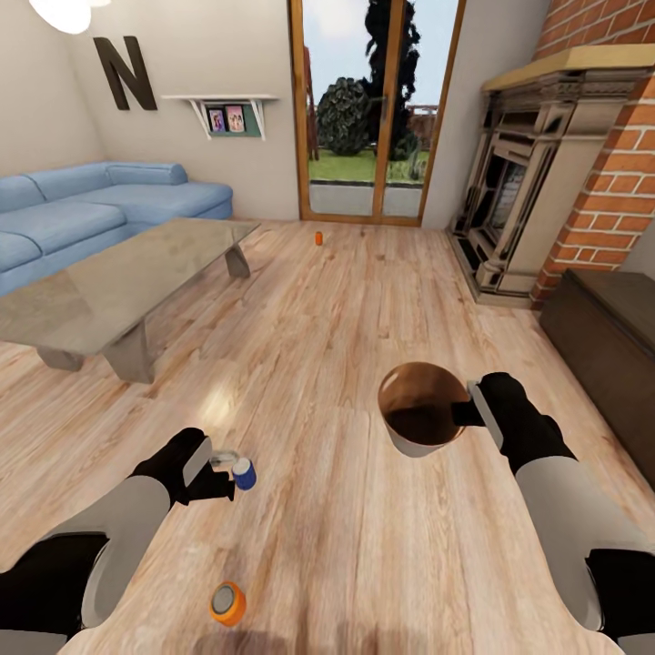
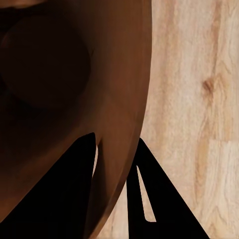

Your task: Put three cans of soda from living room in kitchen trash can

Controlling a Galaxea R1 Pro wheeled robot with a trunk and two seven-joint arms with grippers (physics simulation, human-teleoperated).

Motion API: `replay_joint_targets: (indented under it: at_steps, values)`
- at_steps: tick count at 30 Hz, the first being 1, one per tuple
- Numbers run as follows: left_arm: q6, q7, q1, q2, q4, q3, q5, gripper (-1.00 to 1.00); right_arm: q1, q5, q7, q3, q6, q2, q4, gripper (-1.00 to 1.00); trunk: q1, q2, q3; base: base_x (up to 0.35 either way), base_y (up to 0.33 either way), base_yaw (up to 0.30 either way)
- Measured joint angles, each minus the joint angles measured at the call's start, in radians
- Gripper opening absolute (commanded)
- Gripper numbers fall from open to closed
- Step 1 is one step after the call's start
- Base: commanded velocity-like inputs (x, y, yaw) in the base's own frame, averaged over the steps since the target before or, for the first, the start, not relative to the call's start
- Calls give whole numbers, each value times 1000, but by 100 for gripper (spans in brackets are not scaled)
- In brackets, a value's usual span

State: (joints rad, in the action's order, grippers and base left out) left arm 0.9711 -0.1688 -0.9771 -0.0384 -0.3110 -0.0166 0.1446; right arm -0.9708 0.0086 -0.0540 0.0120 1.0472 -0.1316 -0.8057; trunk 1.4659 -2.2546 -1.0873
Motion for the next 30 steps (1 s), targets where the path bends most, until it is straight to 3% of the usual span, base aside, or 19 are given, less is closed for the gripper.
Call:
replay_joint_targets:
  at_steps: [22, 30]
  values:
    - [-4, 2, 1, 0, 8, 0, 4, 100, 3, 1, 0, 0, 0, 1, 1, -100, 84, -154, -69, 0, 0, 0]
    - [-53, 1, 2, 0, 10, 0, 0, 100, 3, 1, 0, -1, 0, 1, 1, -100, 115, -210, -94, 0, 0, 0]
